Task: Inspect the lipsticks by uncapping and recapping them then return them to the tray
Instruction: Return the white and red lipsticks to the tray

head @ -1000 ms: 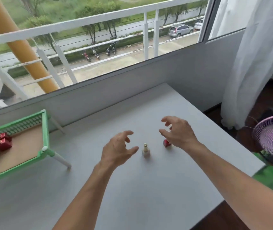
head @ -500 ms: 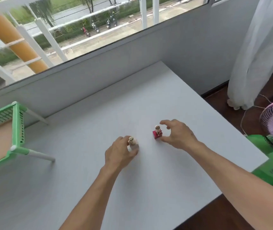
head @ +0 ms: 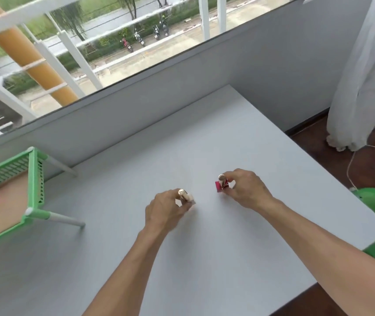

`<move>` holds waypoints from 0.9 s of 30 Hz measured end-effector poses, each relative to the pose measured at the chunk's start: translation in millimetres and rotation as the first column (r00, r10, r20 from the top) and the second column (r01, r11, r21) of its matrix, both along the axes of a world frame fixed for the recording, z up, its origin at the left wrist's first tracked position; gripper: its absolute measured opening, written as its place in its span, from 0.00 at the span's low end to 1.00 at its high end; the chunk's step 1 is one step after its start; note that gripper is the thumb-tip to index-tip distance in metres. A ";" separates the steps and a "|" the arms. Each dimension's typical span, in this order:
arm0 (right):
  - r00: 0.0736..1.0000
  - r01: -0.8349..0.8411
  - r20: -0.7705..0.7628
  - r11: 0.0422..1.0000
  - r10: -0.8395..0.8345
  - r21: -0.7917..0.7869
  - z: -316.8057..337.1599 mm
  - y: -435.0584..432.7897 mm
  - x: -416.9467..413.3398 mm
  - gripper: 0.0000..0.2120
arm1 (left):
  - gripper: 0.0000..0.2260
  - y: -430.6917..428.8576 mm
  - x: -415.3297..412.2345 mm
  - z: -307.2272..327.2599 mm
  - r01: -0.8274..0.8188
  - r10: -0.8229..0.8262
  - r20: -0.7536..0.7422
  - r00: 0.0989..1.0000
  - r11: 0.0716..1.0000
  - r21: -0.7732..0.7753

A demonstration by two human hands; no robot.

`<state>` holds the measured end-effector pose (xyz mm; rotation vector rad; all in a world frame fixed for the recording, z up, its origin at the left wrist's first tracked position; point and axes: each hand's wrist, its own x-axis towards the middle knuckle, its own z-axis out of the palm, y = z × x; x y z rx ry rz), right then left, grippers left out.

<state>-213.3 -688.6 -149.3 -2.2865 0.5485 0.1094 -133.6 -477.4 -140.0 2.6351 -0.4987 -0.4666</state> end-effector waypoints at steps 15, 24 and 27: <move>0.932 -0.150 0.331 0.989 0.147 -0.018 102.5 138.7 80.6 0.07 | 0.10 138.3 50.0 114.7 -0.147 0.178 0.238 0.955 0.979 -0.143; 0.816 -0.331 0.467 0.938 0.340 -0.105 156.3 280.5 139.1 0.06 | 0.10 283.7 66.6 162.6 -0.325 0.392 0.312 0.865 0.913 -0.246; 0.802 -0.391 0.448 0.914 0.396 -0.108 164.1 325.7 156.0 0.09 | 0.10 328.5 74.7 167.0 -0.372 0.453 0.330 0.828 0.885 -0.279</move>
